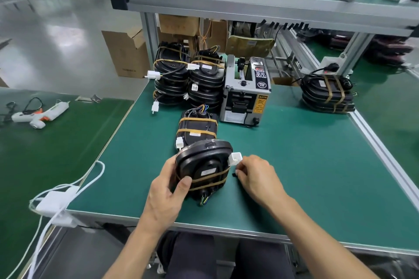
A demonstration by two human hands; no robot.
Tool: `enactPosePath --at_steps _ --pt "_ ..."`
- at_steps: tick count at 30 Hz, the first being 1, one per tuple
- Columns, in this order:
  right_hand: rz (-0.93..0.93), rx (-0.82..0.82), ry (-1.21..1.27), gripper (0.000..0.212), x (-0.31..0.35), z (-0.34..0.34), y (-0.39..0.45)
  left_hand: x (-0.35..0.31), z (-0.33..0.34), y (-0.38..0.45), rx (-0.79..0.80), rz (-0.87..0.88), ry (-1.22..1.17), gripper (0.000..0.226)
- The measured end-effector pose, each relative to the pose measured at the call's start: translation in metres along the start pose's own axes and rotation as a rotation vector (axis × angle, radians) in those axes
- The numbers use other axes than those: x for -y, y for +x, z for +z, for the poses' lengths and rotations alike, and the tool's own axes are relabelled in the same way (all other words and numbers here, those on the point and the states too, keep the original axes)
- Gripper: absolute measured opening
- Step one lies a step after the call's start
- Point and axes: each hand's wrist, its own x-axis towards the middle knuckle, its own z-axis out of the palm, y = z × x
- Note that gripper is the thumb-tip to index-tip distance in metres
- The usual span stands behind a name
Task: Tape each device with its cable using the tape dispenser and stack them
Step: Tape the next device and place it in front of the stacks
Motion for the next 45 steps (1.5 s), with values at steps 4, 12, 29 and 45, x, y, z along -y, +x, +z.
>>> enactPosePath --at_steps 4,12,29,45 --pt "-0.017 0.047 -0.027 0.012 -0.001 0.0 -0.001 -0.001 0.001 -0.001 -0.003 0.001 -0.006 0.054" --pt "-0.064 0.067 0.04 0.01 -0.004 -0.008 -0.002 0.002 0.0 0.0 -0.008 0.003 0.006 0.054" --pt "0.092 0.083 0.654 0.012 -0.017 -0.026 -0.012 0.006 0.0 0.0 -0.01 -0.001 0.007 0.053" --pt "-0.011 -0.127 1.323 0.022 0.032 -0.104 -0.037 0.005 -0.001 0.001 -0.018 0.015 0.059 0.049"
